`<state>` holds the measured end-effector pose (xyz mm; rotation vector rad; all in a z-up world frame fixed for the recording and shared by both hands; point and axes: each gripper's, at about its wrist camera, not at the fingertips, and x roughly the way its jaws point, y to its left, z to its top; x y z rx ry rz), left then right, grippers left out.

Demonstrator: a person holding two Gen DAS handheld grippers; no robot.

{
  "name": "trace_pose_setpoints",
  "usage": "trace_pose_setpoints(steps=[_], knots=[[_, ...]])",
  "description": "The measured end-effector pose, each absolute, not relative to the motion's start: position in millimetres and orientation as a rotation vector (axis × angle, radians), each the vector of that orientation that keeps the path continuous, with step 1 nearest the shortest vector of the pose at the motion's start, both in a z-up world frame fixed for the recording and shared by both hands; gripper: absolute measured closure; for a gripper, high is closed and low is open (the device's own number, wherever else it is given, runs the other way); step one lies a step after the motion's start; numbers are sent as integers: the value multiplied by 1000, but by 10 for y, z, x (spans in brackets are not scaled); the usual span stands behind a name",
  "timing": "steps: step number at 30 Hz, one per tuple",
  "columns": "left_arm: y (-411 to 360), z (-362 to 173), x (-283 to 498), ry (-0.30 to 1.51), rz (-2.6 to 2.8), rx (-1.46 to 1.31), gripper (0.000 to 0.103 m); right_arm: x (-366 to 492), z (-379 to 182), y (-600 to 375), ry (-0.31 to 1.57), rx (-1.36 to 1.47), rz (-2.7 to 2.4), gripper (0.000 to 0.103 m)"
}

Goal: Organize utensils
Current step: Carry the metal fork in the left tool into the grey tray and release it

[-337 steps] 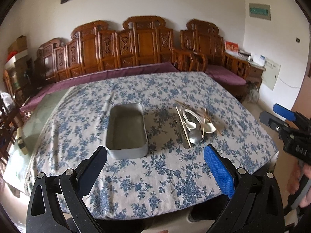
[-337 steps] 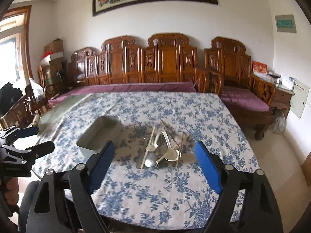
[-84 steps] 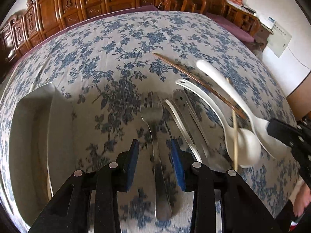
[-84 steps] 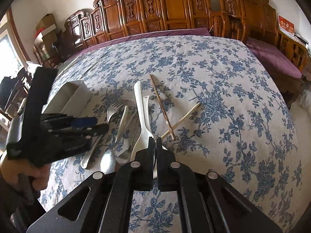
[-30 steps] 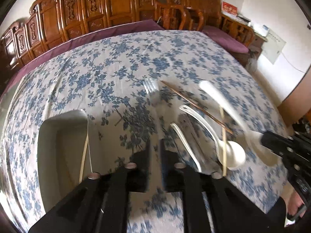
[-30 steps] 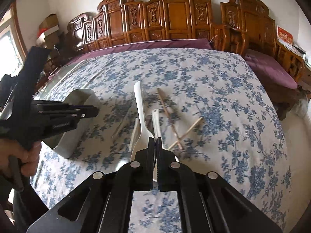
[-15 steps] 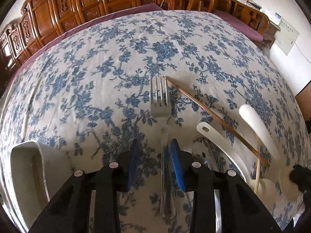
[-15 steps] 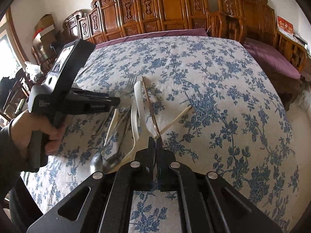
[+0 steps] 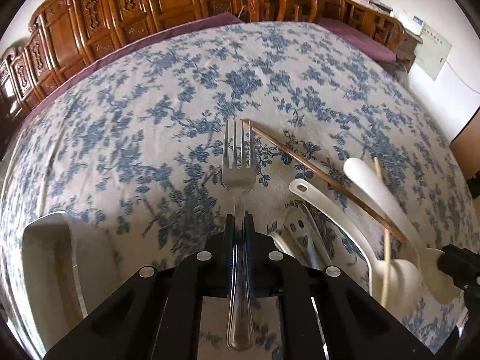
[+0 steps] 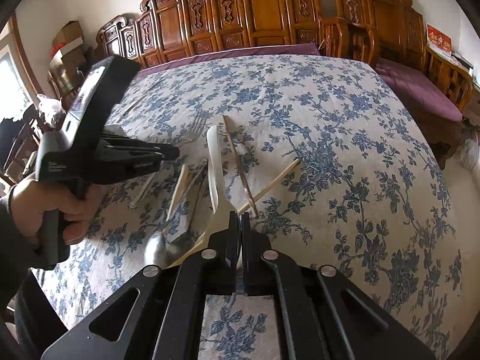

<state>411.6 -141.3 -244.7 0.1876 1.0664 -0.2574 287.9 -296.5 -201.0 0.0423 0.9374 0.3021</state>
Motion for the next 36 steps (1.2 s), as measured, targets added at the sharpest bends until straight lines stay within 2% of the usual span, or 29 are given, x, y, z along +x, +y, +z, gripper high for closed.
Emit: trace_pose_setpoints(steps=[9, 17, 25, 36], knots=[[-1154, -1861, 3733, 977, -279, 181, 97, 2741, -1747, -2752, 901, 30, 311, 100], [-638, -1555, 3470, 959, -245, 183, 97, 2665, -1567, -2329, 879, 21, 368, 100], [-88, -1633, 3432, 986, -179, 194, 97, 2649, -1484, -1853, 874, 12, 435, 100], [341, -2089, 3534, 1073, -135, 170, 97, 2723, -1543, -1367, 897, -7, 484, 100]])
